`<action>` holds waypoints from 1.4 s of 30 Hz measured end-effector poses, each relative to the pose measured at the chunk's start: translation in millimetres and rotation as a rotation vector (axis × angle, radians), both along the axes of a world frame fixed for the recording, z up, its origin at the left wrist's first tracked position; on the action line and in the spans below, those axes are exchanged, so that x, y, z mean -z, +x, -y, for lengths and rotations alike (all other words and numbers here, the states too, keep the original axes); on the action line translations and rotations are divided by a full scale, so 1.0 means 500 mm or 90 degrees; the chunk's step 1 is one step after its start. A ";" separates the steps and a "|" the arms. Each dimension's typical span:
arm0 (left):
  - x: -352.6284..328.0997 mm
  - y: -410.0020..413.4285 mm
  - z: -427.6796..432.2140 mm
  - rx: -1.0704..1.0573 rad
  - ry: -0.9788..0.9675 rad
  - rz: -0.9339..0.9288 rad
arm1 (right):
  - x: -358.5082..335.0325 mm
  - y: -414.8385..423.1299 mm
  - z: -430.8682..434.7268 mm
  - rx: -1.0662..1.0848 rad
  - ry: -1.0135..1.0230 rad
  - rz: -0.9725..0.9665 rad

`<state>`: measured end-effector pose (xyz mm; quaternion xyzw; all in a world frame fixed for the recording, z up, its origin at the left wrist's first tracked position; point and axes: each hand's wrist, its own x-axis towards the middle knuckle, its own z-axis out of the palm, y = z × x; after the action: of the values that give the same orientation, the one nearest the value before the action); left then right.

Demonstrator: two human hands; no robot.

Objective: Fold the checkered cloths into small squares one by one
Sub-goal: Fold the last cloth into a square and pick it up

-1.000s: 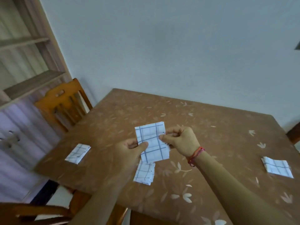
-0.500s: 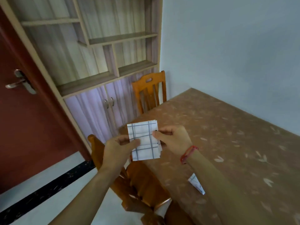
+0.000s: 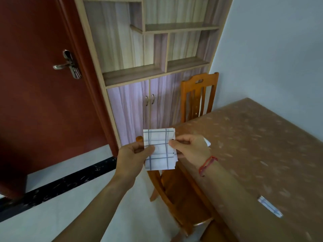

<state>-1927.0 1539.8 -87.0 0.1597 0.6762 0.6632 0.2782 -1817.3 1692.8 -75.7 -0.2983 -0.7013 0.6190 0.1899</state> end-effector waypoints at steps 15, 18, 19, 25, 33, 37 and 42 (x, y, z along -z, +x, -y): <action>-0.015 -0.395 0.055 0.069 -0.037 -0.091 | -0.057 -0.410 0.022 -0.096 -0.036 0.016; -0.013 -0.451 0.022 0.098 -0.057 -0.087 | -0.050 -0.463 -0.006 -0.104 -0.010 0.039; -0.013 -0.470 0.005 0.119 -0.071 -0.087 | -0.048 -0.478 -0.019 -0.100 0.015 0.044; -0.013 -0.583 -0.143 0.282 -0.152 -0.136 | -0.037 -0.558 -0.164 -0.136 0.117 0.130; -0.014 -0.708 -0.408 0.310 -0.089 0.081 | -0.020 -0.571 -0.386 0.122 0.037 0.108; 0.004 -0.703 -0.529 0.377 -0.051 0.211 | -0.022 -0.528 -0.460 0.247 -0.014 0.075; 0.026 -0.699 -0.689 0.466 -0.050 0.187 | -0.003 -0.497 -0.536 0.414 -0.067 0.039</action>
<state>-2276.6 1884.1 -100.0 0.2828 0.5523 0.5093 0.5963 -2065.5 1960.7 -74.0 -0.5347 -0.5417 0.5521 0.3404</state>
